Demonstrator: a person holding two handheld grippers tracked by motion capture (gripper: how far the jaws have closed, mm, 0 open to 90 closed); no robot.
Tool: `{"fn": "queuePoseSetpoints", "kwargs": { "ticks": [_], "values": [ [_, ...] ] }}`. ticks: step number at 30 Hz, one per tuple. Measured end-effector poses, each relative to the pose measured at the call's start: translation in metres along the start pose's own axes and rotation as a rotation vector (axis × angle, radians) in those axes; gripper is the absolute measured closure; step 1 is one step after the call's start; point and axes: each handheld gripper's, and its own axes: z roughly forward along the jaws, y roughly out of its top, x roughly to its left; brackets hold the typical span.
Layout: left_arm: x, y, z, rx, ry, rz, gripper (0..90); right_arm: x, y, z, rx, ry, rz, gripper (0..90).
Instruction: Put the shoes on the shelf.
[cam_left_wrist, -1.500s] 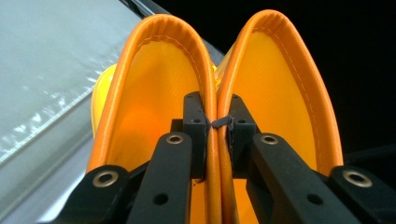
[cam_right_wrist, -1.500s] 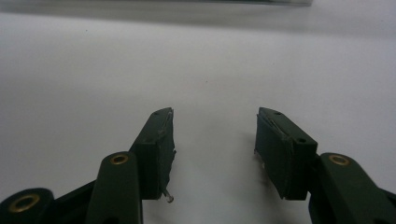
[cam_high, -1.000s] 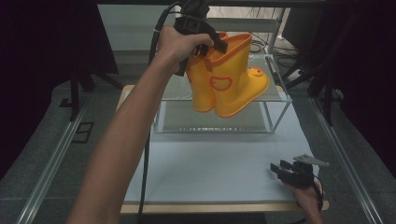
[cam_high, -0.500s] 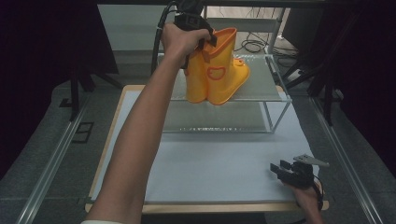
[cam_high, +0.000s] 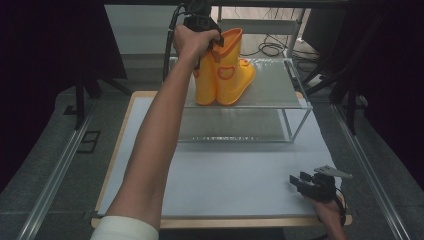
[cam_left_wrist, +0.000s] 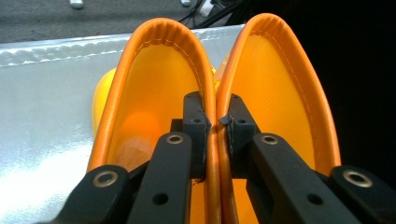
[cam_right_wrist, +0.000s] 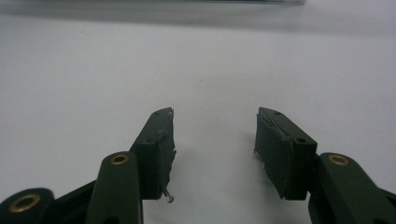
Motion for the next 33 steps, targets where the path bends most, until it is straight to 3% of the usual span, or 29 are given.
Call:
{"fn": "queuePoseSetpoints", "kwargs": {
  "ticks": [4,8,13,18,21,26,33],
  "values": [
    [0.004,0.001,0.003,-0.008,0.013,-0.009,81.5,0.0,-0.001,0.001,0.005,0.002,-0.002,46.7],
    [0.005,0.0,0.001,-0.037,-0.04,-0.015,77.3,0.001,-0.001,0.001,0.004,0.002,-0.003,46.7],
    [0.003,0.0,-0.01,-0.078,-0.049,0.006,72.6,0.002,0.0,0.001,0.006,0.004,-0.006,46.6],
    [0.006,-0.003,-0.024,-0.086,-0.09,0.025,65.0,0.004,-0.001,0.002,0.007,0.004,-0.014,46.6],
    [0.006,-0.007,-0.036,-0.095,-0.129,0.056,64.0,0.003,-0.001,0.001,0.007,0.004,-0.015,46.5],
    [0.008,-0.02,-0.058,-0.104,-0.135,0.119,64.8,0.003,0.0,-0.001,0.004,0.001,-0.008,46.4],
    [0.016,-0.047,-0.083,-0.084,-0.182,0.187,76.1,0.004,0.0,-0.002,-0.002,-0.009,-0.011,46.0]
  ]
}}
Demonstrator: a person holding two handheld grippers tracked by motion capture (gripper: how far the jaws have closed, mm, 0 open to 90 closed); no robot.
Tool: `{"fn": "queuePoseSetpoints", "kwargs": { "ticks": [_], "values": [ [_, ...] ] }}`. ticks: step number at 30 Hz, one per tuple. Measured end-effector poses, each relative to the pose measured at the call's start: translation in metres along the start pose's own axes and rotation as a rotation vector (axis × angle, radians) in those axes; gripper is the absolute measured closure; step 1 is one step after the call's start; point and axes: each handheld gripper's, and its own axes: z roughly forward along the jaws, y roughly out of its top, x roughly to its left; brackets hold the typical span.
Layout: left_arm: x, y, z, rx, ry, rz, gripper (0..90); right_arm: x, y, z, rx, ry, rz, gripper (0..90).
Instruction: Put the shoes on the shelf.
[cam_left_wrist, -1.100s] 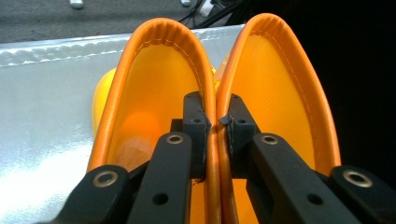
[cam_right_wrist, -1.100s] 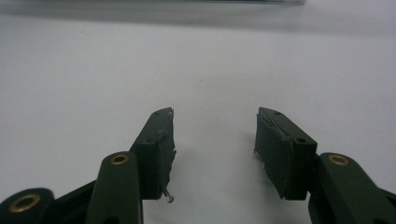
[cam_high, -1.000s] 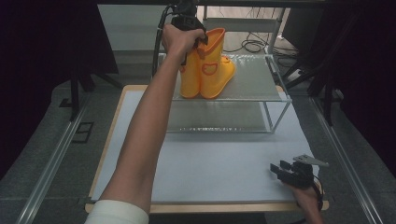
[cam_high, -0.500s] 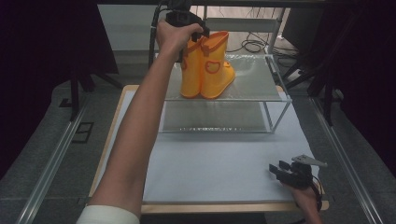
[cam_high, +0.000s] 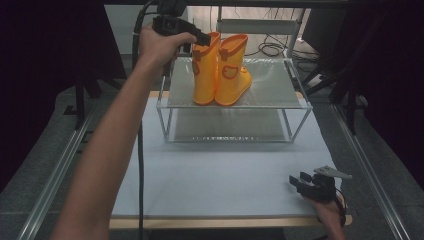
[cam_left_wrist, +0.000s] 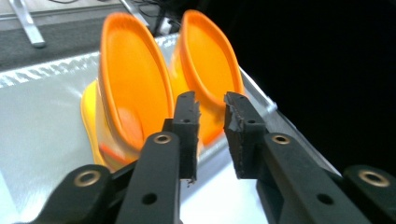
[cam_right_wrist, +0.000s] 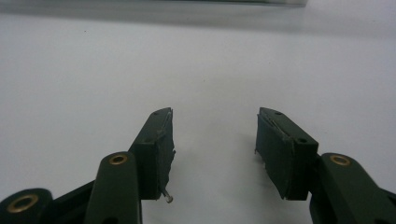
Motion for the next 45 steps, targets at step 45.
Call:
{"fn": "queuePoseSetpoints", "kwargs": {
  "ticks": [45],
  "values": [
    [0.091,-0.114,0.071,0.124,0.136,-0.064,89.8,0.0,0.0,0.002,0.008,0.002,-0.018,45.7]
  ]
}}
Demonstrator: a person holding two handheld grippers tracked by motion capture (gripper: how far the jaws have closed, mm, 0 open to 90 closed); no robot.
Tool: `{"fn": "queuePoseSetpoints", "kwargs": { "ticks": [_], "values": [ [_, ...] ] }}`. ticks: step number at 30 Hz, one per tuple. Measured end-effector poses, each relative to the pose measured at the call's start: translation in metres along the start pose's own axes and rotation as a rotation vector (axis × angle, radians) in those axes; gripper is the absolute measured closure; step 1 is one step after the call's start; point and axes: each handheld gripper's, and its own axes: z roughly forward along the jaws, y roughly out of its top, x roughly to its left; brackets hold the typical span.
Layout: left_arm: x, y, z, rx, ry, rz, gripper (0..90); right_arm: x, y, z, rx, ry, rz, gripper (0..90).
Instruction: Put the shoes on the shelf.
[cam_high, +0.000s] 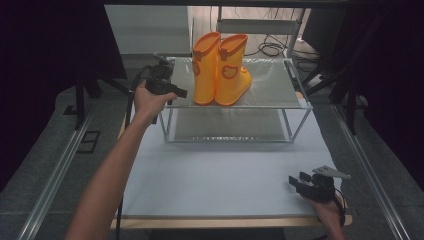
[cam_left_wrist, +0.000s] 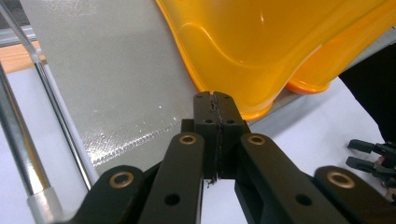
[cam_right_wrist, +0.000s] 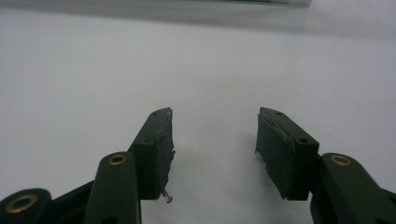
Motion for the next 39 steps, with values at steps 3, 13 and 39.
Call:
{"fn": "queuePoseSetpoints", "kwargs": {
  "ticks": [3,13,39],
  "values": [
    [0.0,0.001,0.004,-0.002,0.002,-0.005,89.8,0.0,0.0,0.0,0.002,-0.002,0.0,45.7],
    [-0.007,0.006,0.025,-0.004,0.016,-0.012,90.0,-0.001,-0.001,-0.001,-0.001,-0.004,0.003,45.8],
    [-0.042,0.01,0.039,-0.014,-0.072,-0.008,90.0,0.003,0.0,-0.004,-0.018,0.013,0.026,46.2]
  ]
}}
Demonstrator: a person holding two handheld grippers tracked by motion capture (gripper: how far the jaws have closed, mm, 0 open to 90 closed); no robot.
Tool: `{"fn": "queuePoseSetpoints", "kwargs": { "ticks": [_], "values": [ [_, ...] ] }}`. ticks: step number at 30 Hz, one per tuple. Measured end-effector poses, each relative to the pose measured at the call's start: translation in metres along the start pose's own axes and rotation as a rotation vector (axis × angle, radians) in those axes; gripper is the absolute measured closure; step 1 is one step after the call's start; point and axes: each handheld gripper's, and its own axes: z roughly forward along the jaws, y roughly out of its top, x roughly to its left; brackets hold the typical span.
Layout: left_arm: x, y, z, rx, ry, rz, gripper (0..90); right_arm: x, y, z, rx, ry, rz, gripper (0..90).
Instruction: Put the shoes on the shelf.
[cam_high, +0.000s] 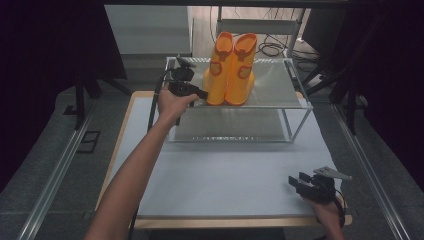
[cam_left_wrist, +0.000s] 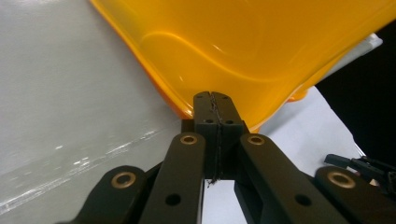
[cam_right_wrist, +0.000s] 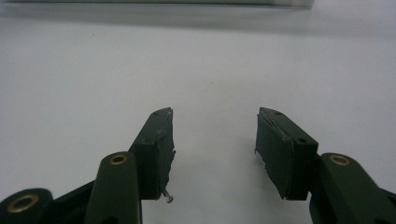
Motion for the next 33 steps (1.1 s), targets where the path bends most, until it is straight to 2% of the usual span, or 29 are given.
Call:
{"fn": "queuePoseSetpoints", "kwargs": {
  "ticks": [4,7,11,20,23,29,33],
  "values": [
    [-0.007,0.002,0.005,-0.002,-0.013,0.008,90.0,0.001,0.0,0.0,0.002,0.004,-0.001,46.3],
    [-0.012,0.002,0.008,-0.005,-0.029,-0.001,90.0,0.001,0.0,0.001,0.0,0.005,-0.001,46.4],
    [-0.015,0.004,0.011,-0.008,-0.031,-0.003,90.0,0.001,0.0,0.001,0.002,0.006,-0.001,46.4],
    [-0.008,0.001,0.011,-0.015,-0.06,-0.019,90.0,0.0,-0.001,0.0,0.005,0.007,0.002,46.4],
    [-0.007,0.001,0.01,-0.002,-0.052,-0.015,88.7,0.001,-0.001,0.0,0.005,0.007,0.001,46.4],
    [-0.003,-0.001,0.008,-0.011,-0.04,0.003,82.6,0.0,-0.001,0.0,0.005,0.005,0.0,46.4],
    [-0.001,-0.003,0.005,-0.014,-0.041,-0.004,78.7,0.0,0.0,0.0,0.001,0.004,0.002,46.4]
  ]
}}
